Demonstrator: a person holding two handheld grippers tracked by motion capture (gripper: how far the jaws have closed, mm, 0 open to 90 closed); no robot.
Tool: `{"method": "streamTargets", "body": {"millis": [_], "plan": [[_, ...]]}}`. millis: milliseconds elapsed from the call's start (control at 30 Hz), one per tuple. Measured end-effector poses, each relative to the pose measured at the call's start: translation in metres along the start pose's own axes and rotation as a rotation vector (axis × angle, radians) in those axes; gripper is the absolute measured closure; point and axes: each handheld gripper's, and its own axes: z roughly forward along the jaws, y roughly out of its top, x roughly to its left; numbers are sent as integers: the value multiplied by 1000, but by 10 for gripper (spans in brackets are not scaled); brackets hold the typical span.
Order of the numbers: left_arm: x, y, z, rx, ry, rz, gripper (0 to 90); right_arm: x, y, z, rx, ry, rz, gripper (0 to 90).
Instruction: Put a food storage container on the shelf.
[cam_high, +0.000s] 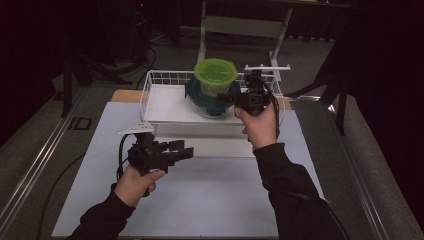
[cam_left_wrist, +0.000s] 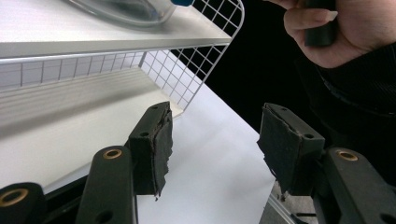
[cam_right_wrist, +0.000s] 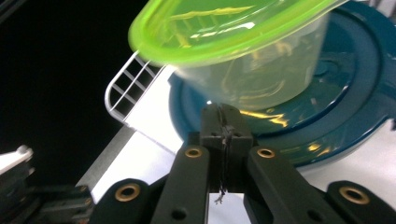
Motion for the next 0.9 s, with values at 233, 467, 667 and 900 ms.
{"method": "streamTargets", "body": {"millis": [233,467,667,900], "plan": [[-3,-8,-1,-3,-86,77,309,7,-24,-15,-5,41,-84,691],[-17,-16,1,-46,-91,212,109,10,-64,-21,-51,79,-184,288],[-18,-24,3,-38,-40,225,0,7,-95,-23,-87,127,-230,176],[-16,-35,0,-75,-8,277,0,-1,-126,-25,-131,105,-296,145]]}}
